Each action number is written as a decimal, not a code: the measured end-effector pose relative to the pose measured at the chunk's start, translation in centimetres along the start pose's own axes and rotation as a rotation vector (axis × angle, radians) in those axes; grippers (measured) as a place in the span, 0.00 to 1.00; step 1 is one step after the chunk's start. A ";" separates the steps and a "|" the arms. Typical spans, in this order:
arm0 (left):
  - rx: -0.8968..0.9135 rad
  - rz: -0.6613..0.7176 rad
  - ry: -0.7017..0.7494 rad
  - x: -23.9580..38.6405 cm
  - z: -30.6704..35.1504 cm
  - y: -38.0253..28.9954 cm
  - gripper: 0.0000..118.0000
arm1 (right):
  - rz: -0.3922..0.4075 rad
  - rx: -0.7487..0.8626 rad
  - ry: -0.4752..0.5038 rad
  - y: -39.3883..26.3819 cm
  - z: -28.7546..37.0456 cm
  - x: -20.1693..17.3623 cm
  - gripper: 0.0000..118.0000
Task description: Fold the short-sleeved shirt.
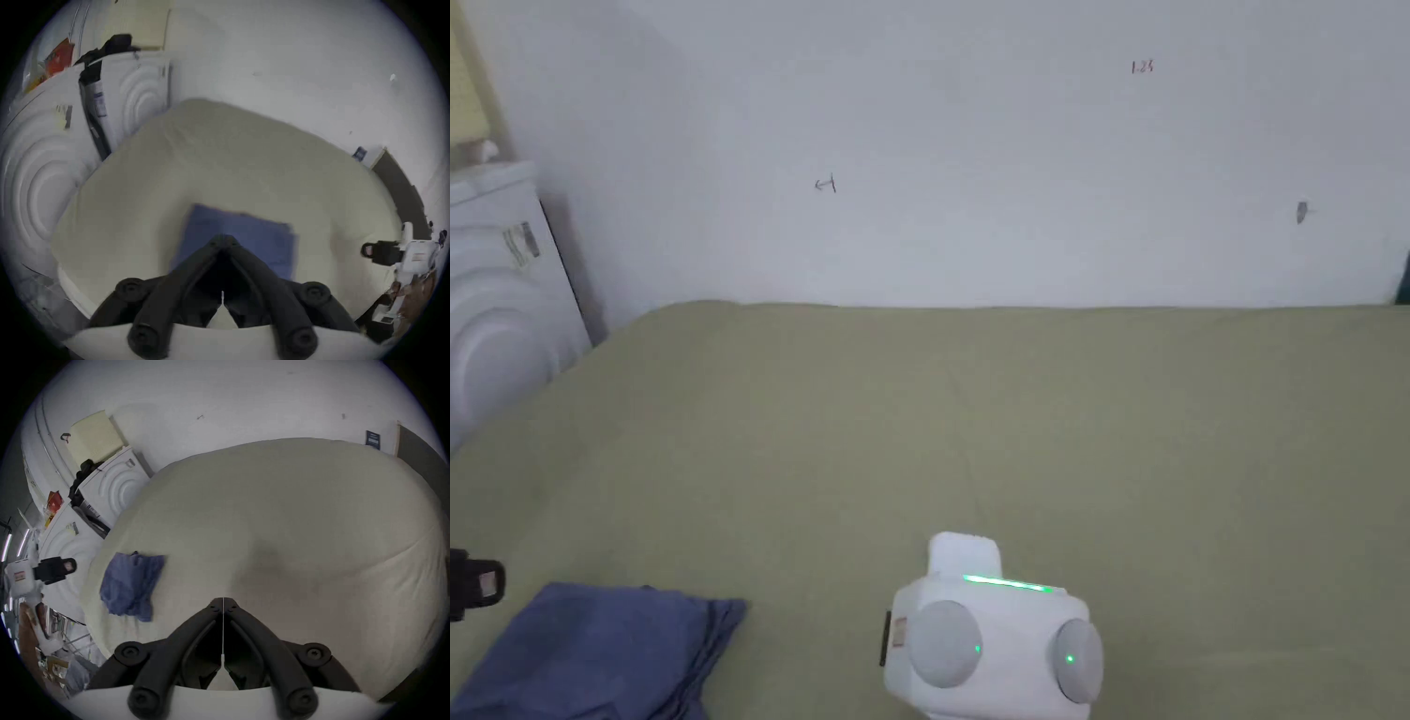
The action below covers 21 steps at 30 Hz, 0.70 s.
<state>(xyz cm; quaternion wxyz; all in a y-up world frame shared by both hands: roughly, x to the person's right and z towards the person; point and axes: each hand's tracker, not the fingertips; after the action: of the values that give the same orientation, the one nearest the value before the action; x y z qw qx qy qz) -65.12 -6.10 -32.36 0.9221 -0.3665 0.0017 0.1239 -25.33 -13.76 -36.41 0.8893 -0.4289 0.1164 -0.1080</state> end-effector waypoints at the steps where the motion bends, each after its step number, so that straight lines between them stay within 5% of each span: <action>1: 0.015 -0.035 -0.006 3.1 0.1 -0.5 0.00 | 0.007 0.020 -0.011 0.0 1.2 1.9 0.00; 4: 0.011 -0.087 0.003 12.1 -0.1 -2.6 0.00 | 0.064 0.078 -0.075 0.0 4.4 7.5 0.00; 7: 0.006 -0.099 -0.018 20.7 -0.4 -5.7 0.00 | 0.072 0.118 -0.037 -0.7 7.6 13.7 0.00; 14: 0.115 -0.198 -0.023 37.1 -0.3 -13.8 0.00 | 0.107 0.197 -0.241 -2.2 14.7 25.9 0.00; 21: 0.211 -0.266 -0.052 43.7 1.6 -17.6 0.00 | 0.086 0.263 -0.347 -4.1 19.1 31.2 0.00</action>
<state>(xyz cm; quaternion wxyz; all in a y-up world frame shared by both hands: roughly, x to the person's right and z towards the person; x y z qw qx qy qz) -18.88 -7.47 -23.42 0.9635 -0.2611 -0.0577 0.0092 9.68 -11.27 -25.23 0.9481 -0.3159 -0.0353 -0.0091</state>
